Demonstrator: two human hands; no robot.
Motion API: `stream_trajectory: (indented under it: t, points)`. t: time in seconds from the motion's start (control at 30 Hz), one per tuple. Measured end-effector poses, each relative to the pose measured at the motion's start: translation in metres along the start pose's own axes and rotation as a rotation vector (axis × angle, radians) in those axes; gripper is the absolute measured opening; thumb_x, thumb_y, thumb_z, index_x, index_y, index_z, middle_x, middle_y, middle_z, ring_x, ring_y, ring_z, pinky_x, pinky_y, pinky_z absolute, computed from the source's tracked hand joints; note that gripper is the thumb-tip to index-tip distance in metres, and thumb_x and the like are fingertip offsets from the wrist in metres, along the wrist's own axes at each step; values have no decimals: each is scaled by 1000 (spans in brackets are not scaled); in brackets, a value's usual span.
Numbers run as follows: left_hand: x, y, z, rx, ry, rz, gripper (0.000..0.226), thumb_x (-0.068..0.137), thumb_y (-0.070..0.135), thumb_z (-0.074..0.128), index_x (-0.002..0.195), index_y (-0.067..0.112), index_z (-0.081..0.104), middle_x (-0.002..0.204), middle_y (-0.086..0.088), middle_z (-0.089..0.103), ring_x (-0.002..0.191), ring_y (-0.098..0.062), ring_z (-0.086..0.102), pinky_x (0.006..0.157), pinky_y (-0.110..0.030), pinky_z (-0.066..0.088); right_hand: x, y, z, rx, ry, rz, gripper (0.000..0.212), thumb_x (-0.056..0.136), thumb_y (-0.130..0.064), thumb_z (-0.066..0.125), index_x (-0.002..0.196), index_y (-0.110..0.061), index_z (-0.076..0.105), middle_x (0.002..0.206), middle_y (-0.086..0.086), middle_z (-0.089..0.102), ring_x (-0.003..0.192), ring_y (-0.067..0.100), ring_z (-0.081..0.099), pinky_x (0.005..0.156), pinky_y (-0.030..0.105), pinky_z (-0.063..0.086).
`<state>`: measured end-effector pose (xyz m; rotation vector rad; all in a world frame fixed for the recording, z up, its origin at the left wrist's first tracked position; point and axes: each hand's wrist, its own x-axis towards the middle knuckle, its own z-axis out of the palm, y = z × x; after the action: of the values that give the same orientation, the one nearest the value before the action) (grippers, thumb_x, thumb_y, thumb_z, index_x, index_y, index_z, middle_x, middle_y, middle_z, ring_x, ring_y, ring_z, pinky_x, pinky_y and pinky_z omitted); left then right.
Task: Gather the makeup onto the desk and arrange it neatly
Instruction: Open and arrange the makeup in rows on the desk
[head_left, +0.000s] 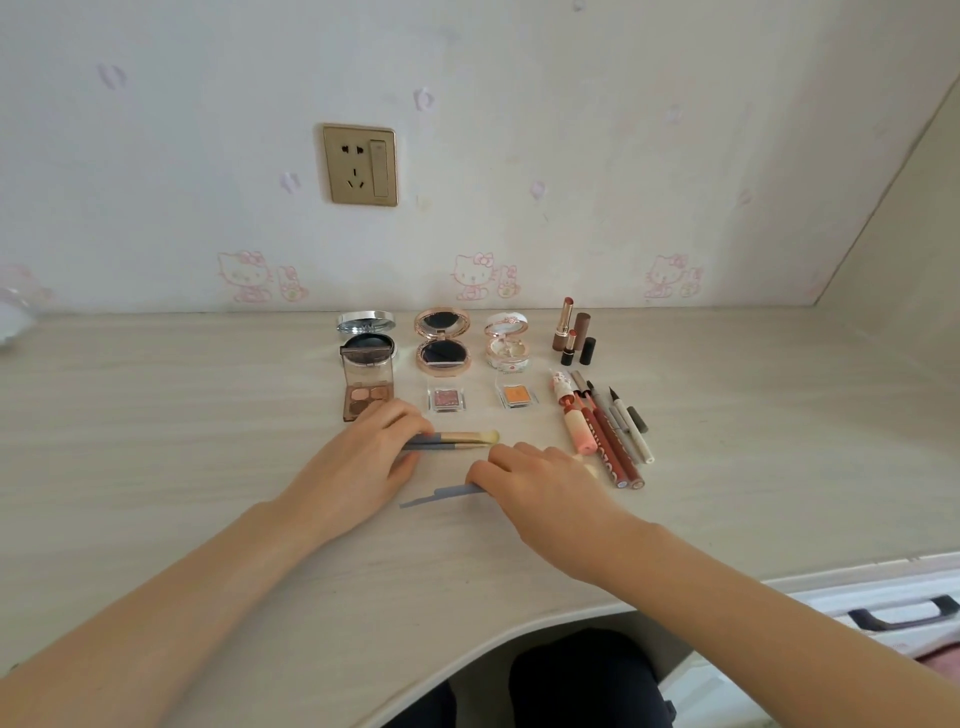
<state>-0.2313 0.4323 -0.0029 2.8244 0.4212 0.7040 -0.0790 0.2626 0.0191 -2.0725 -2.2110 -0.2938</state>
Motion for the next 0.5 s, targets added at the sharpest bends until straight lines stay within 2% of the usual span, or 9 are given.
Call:
stream_trajectory:
  t: [0.17,0.3,0.4,0.5]
  points:
    - [-3,-5,2,-50,16,-2,28,87,7,62,113,19,64,107,11,57,101,-6,51,89,-23,42,3,-1,8,-26,27,9,43,73,4,64,108,-20,54,93,0,55,77,22,53,60,30,36]
    - [-6,-6,2,-72,8,5,33,90,8,60,121,18,64,113,10,60,107,-6,49,96,-17,36,6,-2,12,-61,38,33,47,64,4,69,103,-20,57,89,-1,56,73,21,53,58,30,38]
    - [-14,-9,-2,-116,32,-72,32,92,12,58,123,20,63,122,14,57,116,-3,48,102,-17,34,12,-4,14,-89,45,46,51,54,2,75,97,-20,59,85,-2,57,70,21,55,55,29,38]
    - [-21,-14,-6,-147,51,-132,30,93,10,58,119,20,65,122,17,55,118,0,47,103,-8,29,26,-10,14,-103,69,45,51,49,0,79,93,-19,60,83,-1,59,70,22,57,53,30,39]
